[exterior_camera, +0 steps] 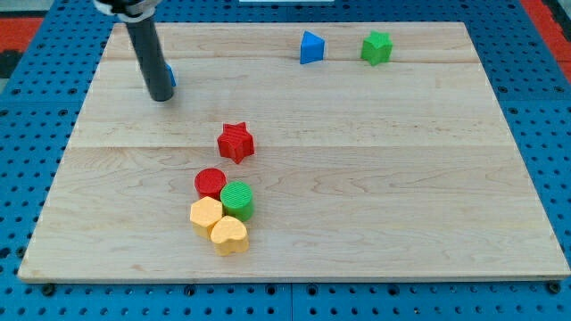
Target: Push the cube to the left of the triangle
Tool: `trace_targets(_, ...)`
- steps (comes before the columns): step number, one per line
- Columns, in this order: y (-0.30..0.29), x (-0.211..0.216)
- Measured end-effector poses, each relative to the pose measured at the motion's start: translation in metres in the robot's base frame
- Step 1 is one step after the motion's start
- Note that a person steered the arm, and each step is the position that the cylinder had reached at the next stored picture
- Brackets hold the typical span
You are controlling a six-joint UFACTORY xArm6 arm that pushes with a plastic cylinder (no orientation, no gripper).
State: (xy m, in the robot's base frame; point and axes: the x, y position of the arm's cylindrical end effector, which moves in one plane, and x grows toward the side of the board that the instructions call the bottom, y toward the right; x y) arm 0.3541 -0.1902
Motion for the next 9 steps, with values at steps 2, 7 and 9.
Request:
trace_targets(2, -0.001, -0.059)
trace_targets(7, 0.056, -0.094)
trace_targets(9, 0.072, -0.078)
